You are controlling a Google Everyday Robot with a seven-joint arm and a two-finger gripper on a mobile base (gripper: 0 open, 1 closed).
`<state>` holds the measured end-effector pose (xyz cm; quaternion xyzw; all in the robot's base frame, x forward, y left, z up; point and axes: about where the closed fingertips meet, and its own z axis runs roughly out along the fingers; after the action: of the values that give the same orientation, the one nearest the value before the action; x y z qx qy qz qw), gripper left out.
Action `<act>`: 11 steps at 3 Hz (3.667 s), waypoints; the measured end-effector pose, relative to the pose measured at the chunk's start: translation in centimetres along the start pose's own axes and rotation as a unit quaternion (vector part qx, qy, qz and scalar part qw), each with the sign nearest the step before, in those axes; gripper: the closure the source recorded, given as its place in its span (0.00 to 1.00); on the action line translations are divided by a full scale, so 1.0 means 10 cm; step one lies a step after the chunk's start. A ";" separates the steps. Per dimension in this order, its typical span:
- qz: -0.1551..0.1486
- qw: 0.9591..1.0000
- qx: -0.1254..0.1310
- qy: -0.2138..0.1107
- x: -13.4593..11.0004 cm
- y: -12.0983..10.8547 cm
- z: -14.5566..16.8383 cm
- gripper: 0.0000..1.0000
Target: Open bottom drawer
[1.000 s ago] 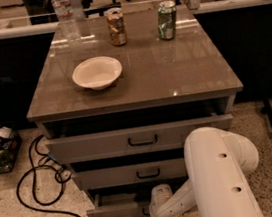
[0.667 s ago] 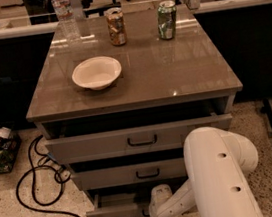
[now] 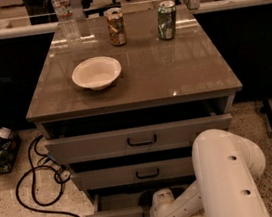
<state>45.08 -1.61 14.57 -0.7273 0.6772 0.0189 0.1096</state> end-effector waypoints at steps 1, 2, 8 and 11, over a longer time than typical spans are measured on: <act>0.000 1.000 0.005 -0.002 -0.02 0.07 -0.01 1.00; 0.000 1.000 0.012 -0.006 -0.04 0.15 -0.02 1.00; -0.015 0.998 0.060 -0.014 -0.16 0.64 -0.12 1.00; -0.040 0.994 0.103 -0.019 -0.25 1.25 -0.29 1.00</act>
Offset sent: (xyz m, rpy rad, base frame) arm -0.2774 0.0401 0.0148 0.2163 -0.3958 -0.0505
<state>32.21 -0.45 16.12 -0.7381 0.6439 -0.0415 0.1971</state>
